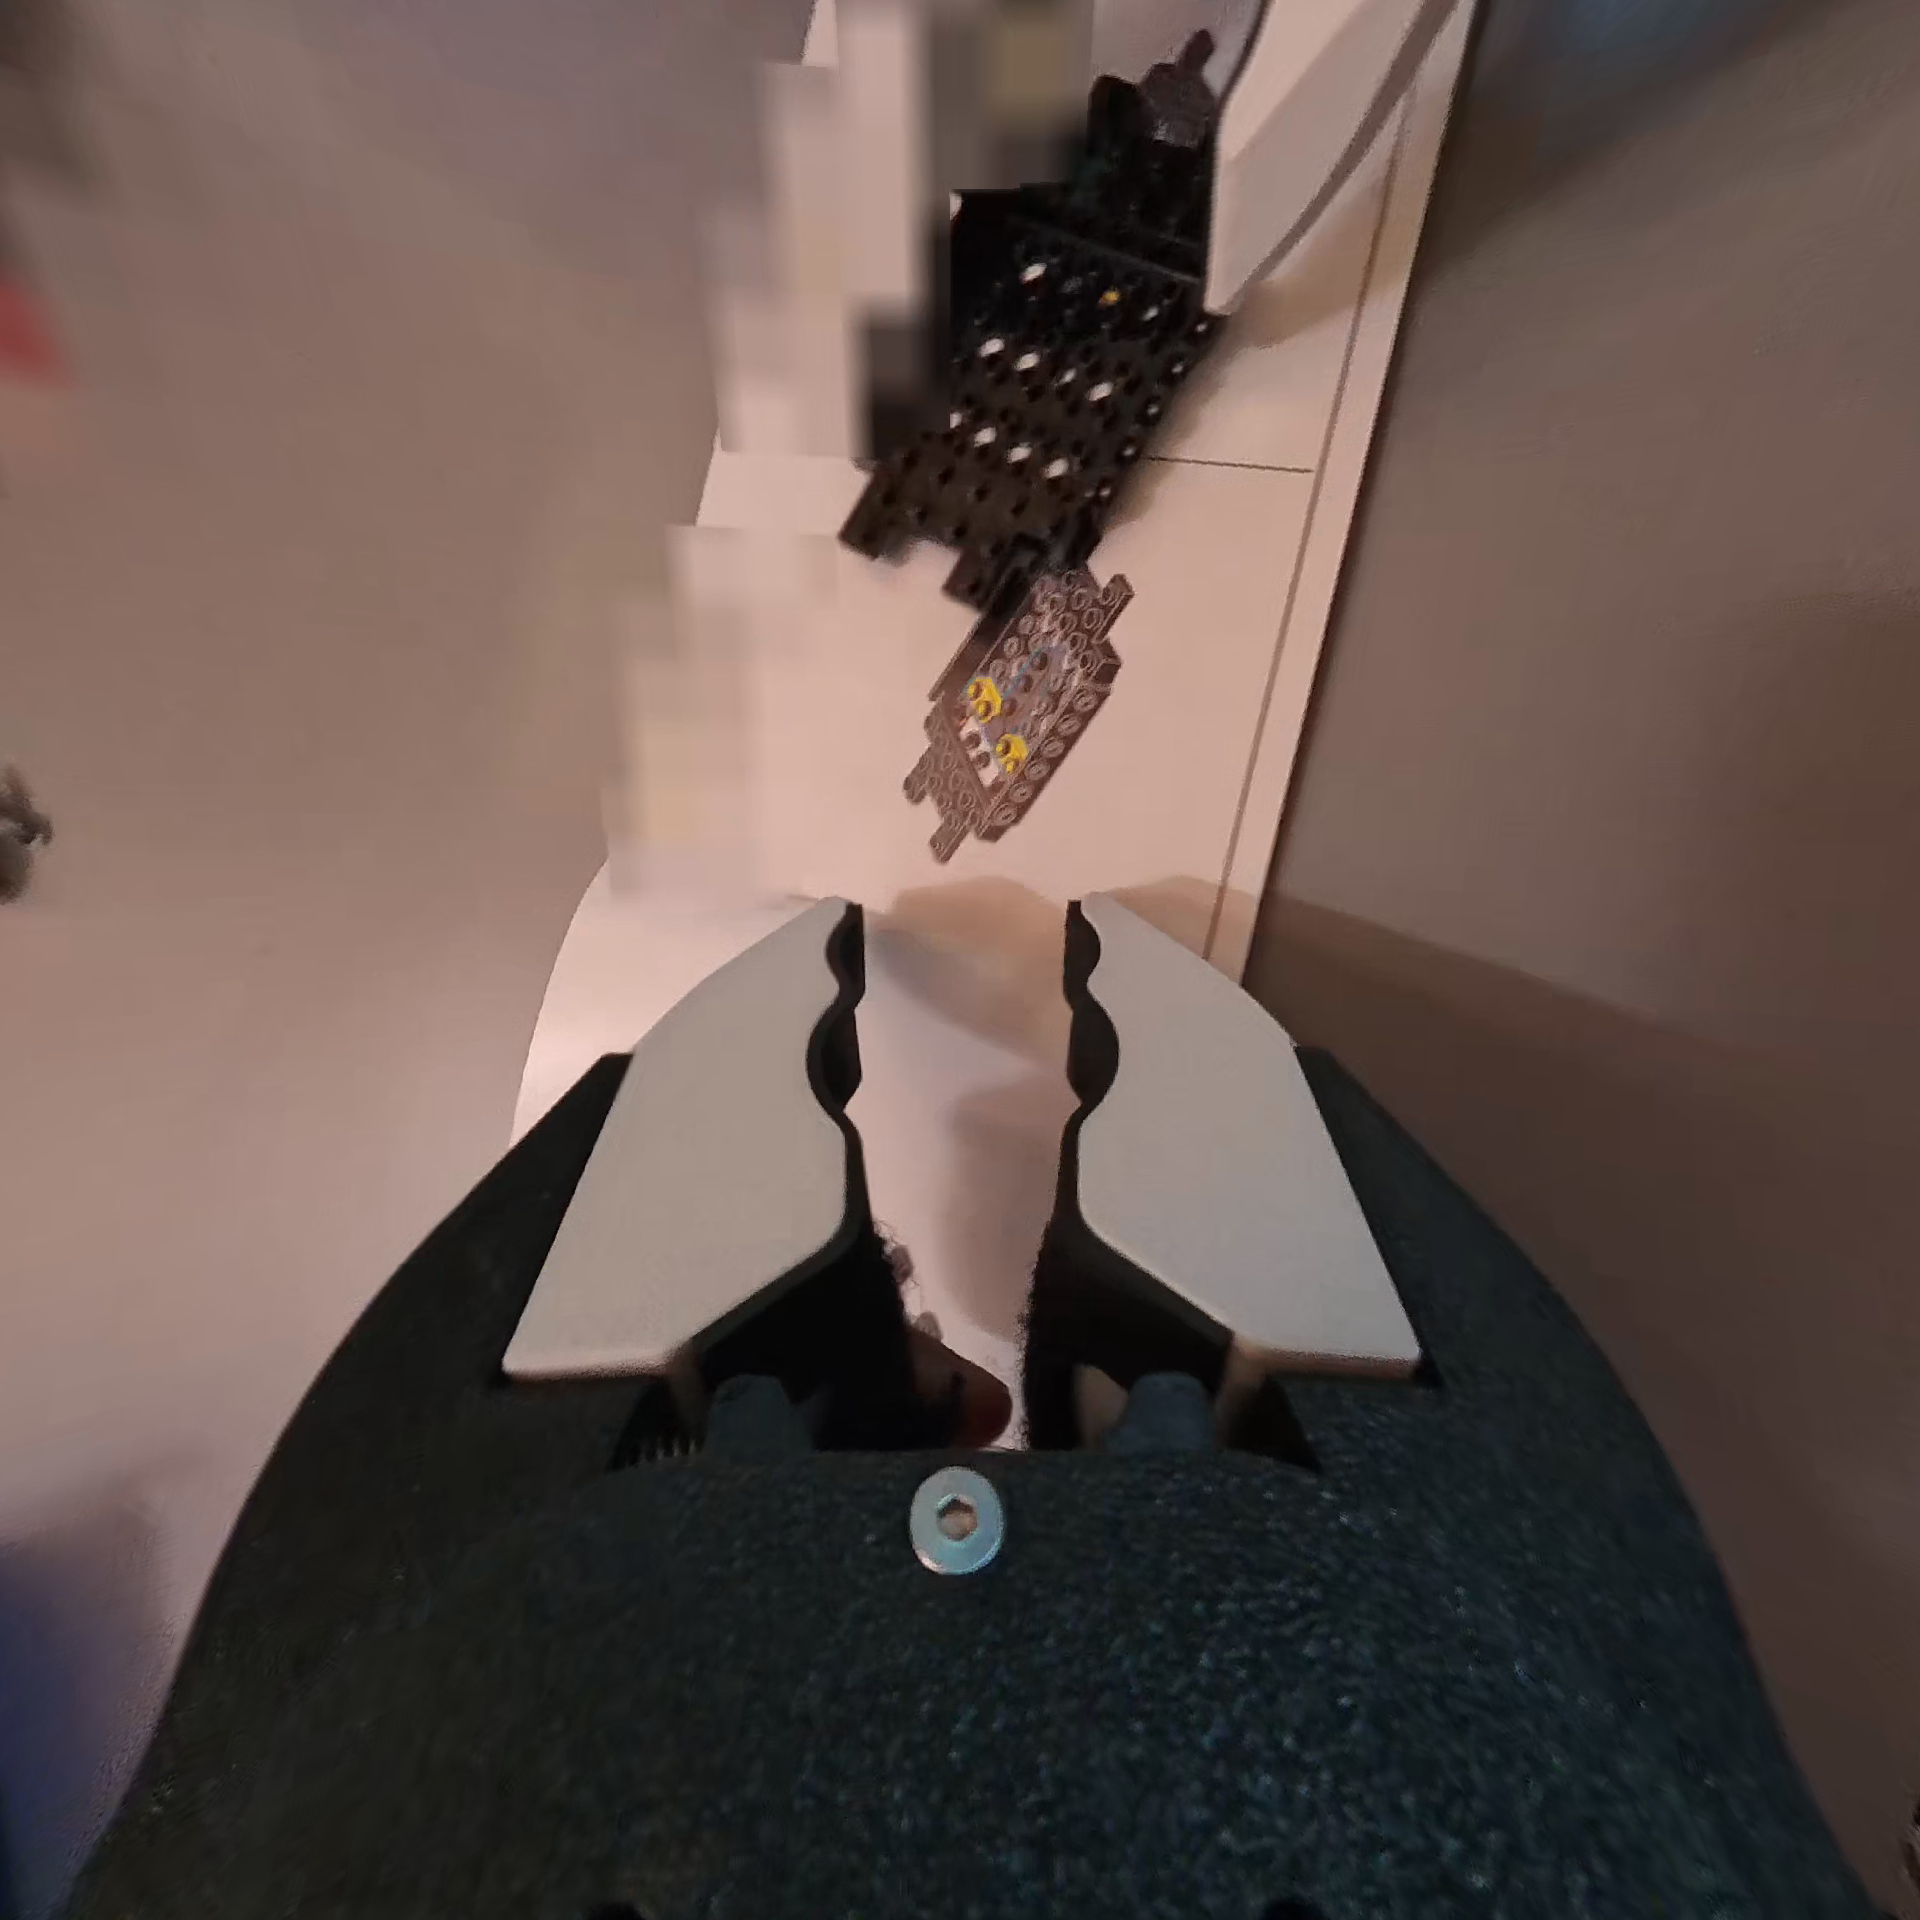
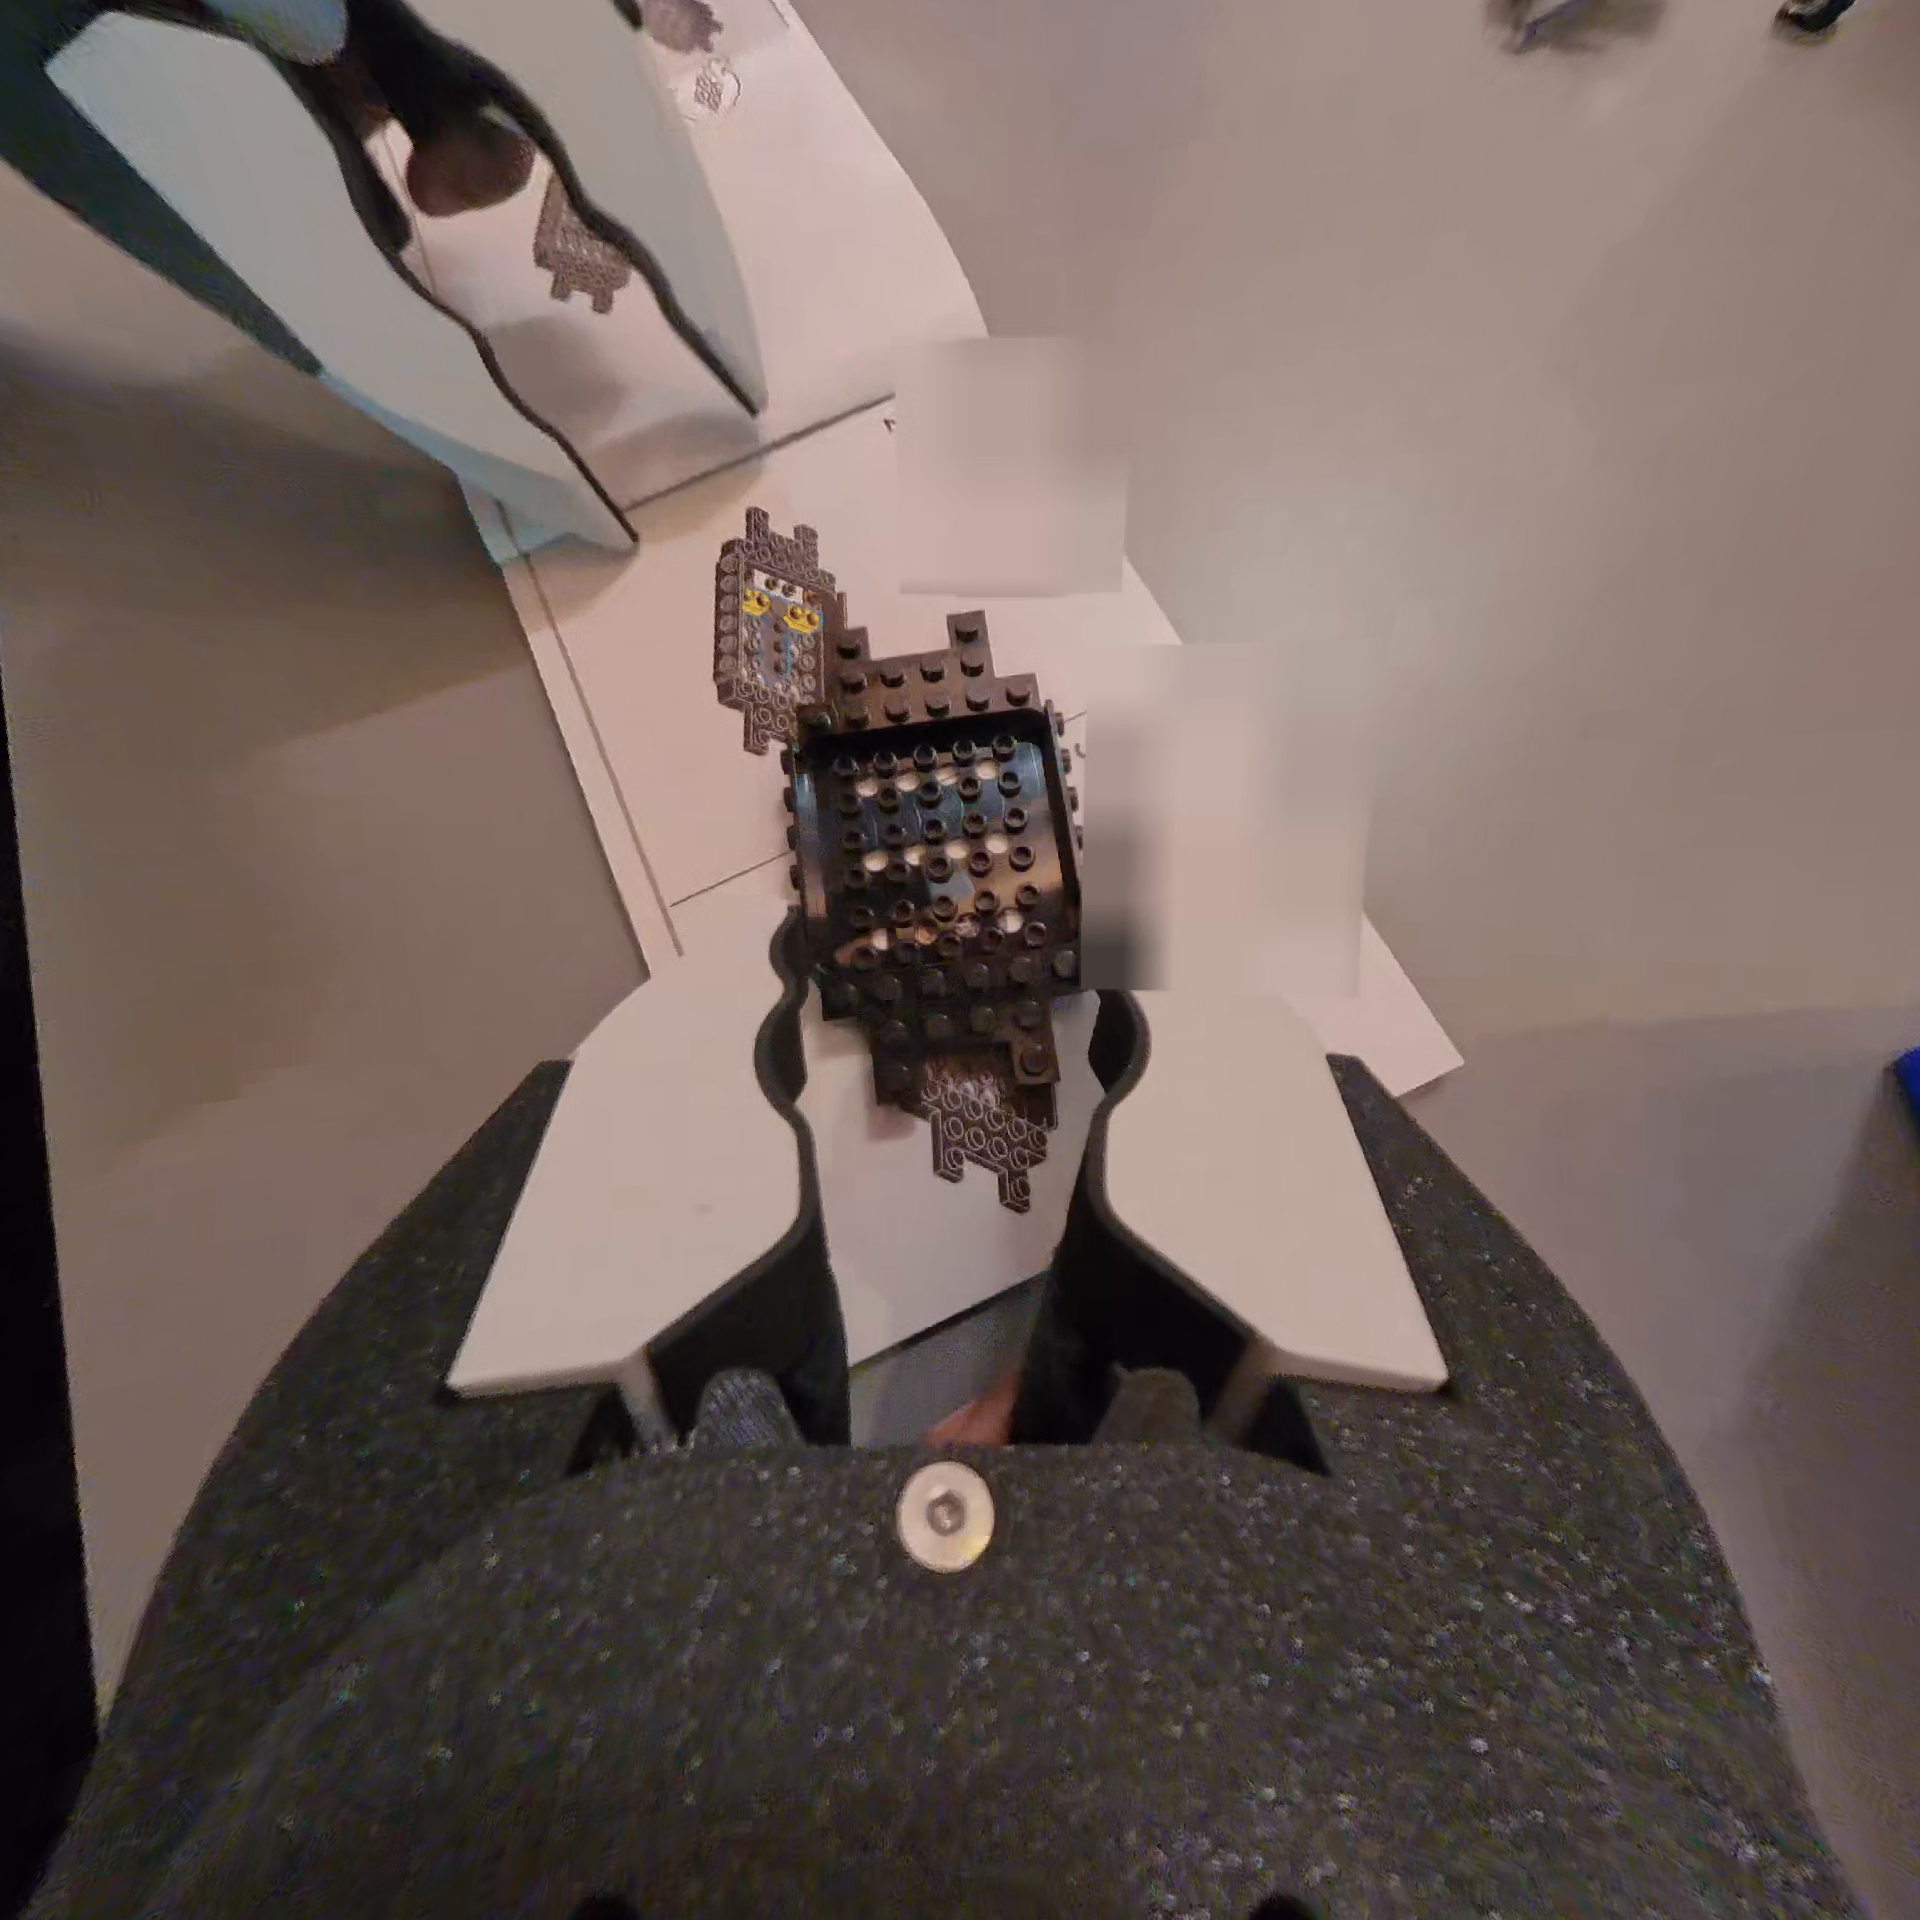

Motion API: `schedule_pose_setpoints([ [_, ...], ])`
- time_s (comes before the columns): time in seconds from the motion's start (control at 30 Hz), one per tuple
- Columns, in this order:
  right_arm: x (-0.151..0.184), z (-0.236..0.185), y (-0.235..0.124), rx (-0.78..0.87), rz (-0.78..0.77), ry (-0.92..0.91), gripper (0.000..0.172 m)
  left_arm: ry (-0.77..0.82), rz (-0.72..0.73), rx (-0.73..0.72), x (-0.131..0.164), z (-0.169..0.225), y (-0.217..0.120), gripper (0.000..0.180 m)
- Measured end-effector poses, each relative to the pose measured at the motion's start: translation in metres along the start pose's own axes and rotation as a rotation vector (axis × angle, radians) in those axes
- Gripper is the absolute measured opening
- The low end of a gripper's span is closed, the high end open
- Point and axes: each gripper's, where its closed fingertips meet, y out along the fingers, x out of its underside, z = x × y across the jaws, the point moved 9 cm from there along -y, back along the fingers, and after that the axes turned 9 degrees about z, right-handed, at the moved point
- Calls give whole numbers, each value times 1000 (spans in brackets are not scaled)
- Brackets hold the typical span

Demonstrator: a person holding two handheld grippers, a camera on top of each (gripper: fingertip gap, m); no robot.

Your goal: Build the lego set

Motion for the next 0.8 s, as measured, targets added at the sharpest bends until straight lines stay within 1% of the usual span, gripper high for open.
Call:
schedule_pose_setpoints([
  [0.03,1,0,0,1,7,-11,52,5,7,-44,2,-2,-4,39],
  [0.1,0,-1,1,0,5,-14,52,3,84,-147,4,-5,-21,38],
  [0.2,-3,-2,7,-23,10,-26,52,-136,267,-166,6,-1,-54,34],
  [0.23,-5,-3,11,-33,13,-40,52,-179,297,-180,11,1,-63,35],
  [0.27,-7,-3,15,-41,15,-51,53,-213,298,-223,18,1,-71,36],
  [0.33,-12,-3,24,-63,15,-55,53,-252,237,-335,39,-1,-87,41],
  [0.4,-16,-3,30,-80,18,-51,53,-326,193,-390,59,-5,-104,46],
  [0.43,-17,-3,32,-78,23,-48,56,-365,199,-401,67,-8,-112,48],
  [0.47,-18,-2,32,-64,31,-42,67,-391,224,-409,71,-9,-119,49],
  [0.5,-18,-2,31,-51,34,-40,69,-398,253,-400,73,-8,-125,49],
  [0.6,-16,-1,13,-1,12,-70,69,-361,306,-385,73,-2,-130,48],
  [0.73,-8,1,-18,59,-21,-38,67,-333,286,-371,70,1,-117,48],
  [0.8,-7,1,-34,98,18,-23,65,-317,266,-362,66,2,-110,50],
])
